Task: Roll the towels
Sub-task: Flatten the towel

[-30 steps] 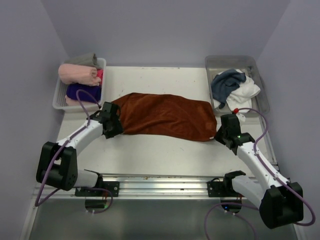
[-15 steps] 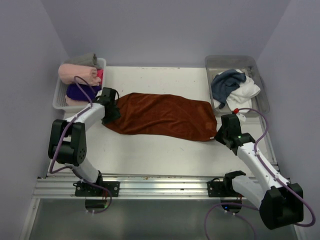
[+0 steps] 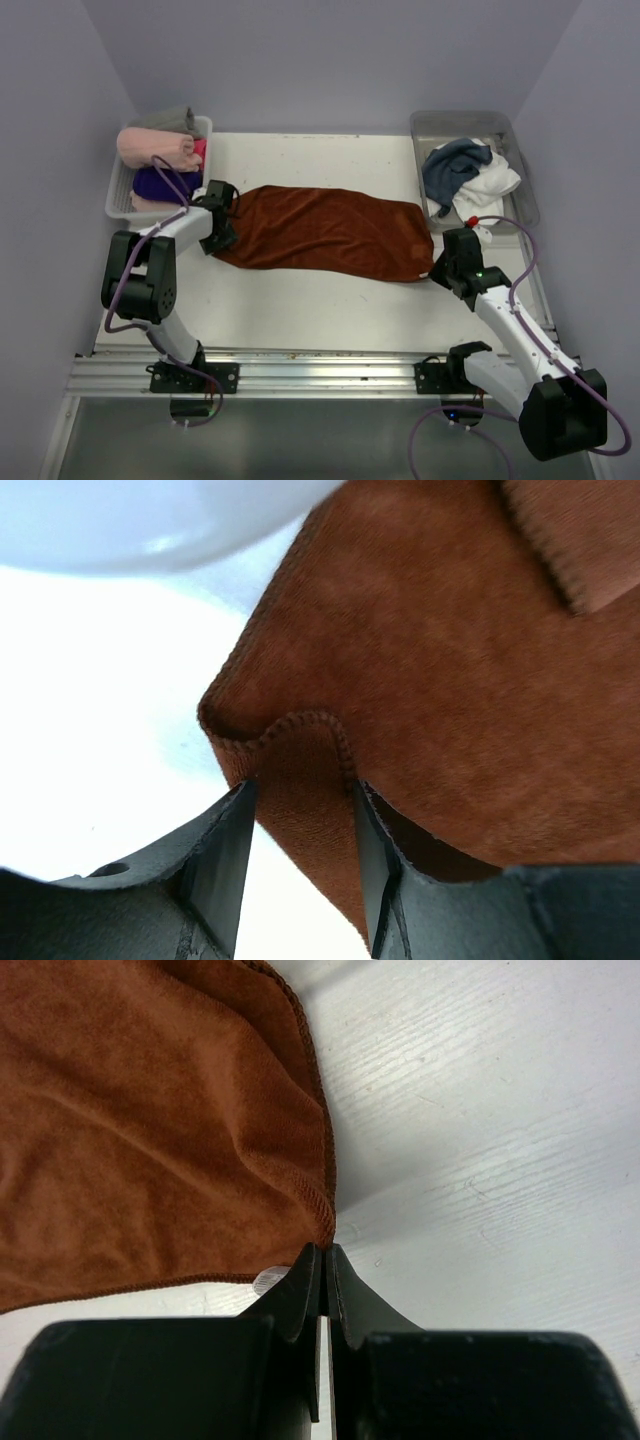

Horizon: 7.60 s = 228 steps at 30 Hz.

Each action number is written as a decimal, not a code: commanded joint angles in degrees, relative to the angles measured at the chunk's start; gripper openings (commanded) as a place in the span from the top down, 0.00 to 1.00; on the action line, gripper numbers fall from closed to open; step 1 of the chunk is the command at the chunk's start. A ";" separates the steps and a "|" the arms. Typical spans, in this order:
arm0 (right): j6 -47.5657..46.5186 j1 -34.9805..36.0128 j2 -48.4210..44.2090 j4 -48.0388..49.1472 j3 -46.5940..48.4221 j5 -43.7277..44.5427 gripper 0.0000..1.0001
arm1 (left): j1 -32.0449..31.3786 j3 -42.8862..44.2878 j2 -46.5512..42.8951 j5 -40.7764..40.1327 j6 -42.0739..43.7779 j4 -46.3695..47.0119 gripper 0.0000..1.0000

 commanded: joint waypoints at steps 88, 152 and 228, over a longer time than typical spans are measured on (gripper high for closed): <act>-1.50 -0.17 -2.69 0.21 -0.61 0.62 1.00 | 5.57 -24.45 -36.46 -0.42 -13.02 9.21 0.36; -0.53 -0.17 -2.69 -2.69 -1.66 0.44 1.00 | -1.73 -11.17 -12.94 -8.22 -7.73 4.65 1.00; -9.67 -0.17 -18.59 -13.50 55.72 9.67 1.00 | 2.67 32.86 -49.17 3.99 5.71 -7.48 1.00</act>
